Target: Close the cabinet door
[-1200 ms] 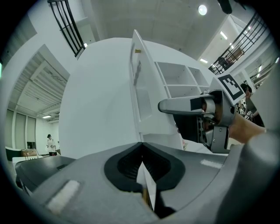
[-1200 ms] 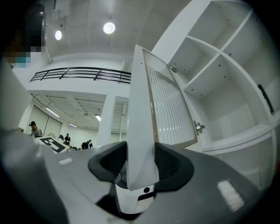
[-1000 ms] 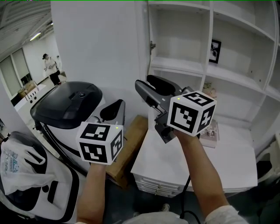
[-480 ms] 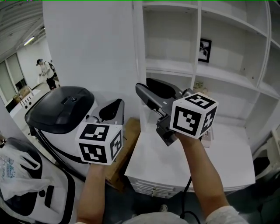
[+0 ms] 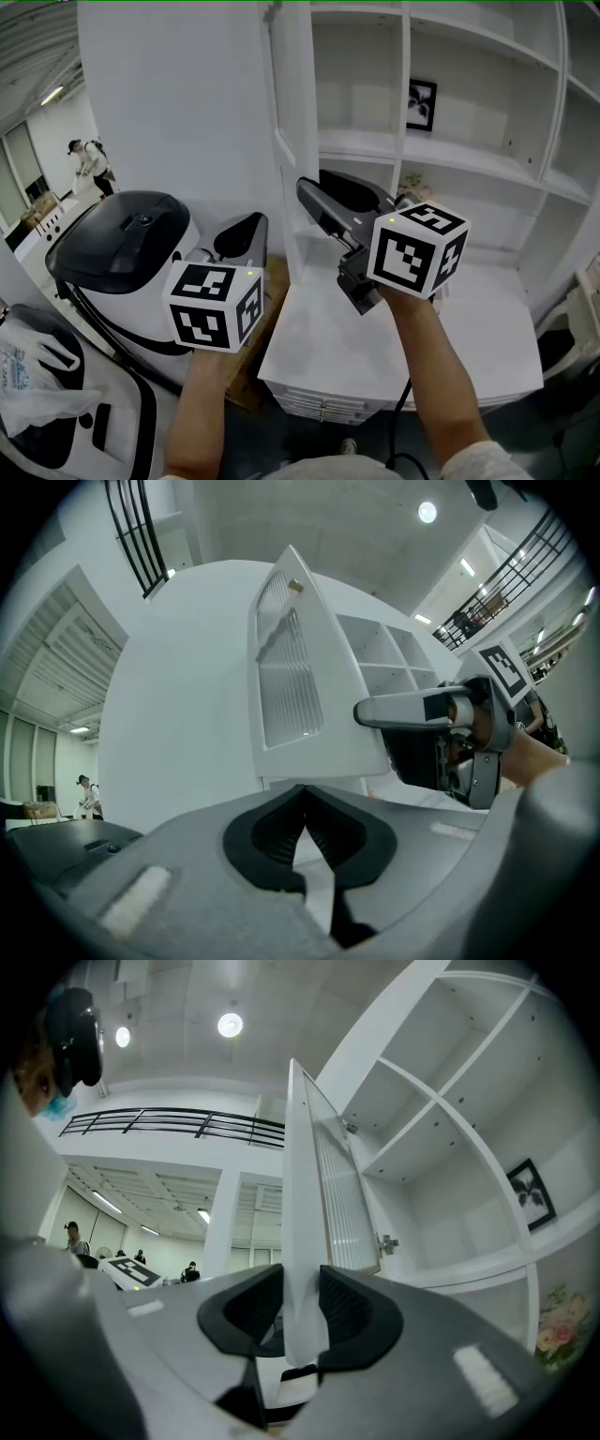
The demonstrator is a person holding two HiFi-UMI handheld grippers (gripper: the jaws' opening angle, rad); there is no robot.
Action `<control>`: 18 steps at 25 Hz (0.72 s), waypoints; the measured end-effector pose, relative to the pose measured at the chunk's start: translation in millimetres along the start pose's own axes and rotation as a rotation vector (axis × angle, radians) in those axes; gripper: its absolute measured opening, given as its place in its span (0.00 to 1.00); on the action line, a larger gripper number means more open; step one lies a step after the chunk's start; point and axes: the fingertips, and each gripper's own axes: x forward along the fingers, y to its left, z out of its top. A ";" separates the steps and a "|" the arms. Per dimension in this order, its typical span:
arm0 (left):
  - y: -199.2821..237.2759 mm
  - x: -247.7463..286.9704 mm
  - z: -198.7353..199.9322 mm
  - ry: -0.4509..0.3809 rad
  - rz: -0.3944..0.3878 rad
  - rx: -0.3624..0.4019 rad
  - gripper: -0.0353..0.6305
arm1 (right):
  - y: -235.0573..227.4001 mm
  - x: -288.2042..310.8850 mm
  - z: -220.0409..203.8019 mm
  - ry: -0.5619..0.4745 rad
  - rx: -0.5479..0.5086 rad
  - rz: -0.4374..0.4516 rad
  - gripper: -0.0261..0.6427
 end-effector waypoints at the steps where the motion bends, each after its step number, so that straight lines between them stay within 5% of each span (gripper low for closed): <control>1: -1.2 1.5 0.0 0.000 -0.002 -0.001 0.05 | -2.5 -2.3 1.0 -0.003 0.000 -0.006 0.22; 18: -38.7 45.2 1.4 -0.002 -0.069 -0.002 0.05 | -61.0 -37.5 13.8 -0.031 -0.006 -0.128 0.17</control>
